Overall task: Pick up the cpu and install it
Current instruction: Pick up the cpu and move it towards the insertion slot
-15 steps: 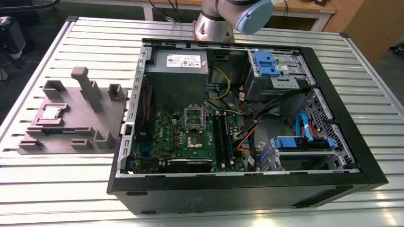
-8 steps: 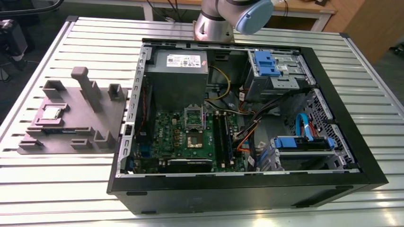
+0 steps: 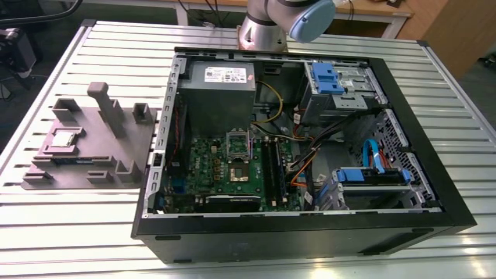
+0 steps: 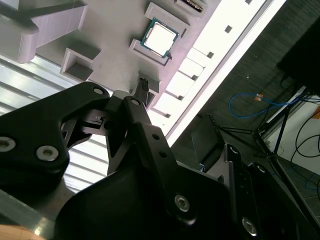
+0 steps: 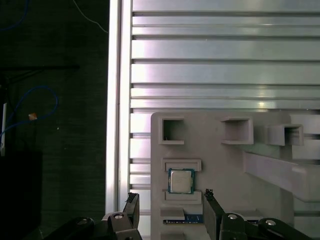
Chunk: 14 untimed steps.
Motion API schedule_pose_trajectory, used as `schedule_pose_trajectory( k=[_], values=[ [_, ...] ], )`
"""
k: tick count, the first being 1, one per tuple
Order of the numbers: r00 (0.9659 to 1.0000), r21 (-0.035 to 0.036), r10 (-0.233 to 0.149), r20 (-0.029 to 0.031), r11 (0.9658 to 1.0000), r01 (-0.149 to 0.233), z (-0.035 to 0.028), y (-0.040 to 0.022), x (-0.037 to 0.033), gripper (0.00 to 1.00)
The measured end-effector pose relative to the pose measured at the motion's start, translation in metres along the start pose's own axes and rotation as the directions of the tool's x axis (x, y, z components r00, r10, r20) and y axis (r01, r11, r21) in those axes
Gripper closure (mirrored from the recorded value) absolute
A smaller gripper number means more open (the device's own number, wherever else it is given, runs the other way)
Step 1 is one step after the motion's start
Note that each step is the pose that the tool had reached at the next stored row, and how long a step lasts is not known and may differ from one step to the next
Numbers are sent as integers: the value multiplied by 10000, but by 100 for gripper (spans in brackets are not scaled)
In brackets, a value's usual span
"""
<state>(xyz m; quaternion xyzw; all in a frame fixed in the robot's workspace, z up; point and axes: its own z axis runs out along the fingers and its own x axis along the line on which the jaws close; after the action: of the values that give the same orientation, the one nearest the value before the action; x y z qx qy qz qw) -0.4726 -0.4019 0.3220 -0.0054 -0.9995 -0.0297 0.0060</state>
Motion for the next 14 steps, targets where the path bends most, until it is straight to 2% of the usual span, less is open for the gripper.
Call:
schedule_pose_trajectory(
  k=[14],
  values=[
    [10000, 0, 0, 1, 10000, 0, 18, -1, -17, 38]
  ],
)
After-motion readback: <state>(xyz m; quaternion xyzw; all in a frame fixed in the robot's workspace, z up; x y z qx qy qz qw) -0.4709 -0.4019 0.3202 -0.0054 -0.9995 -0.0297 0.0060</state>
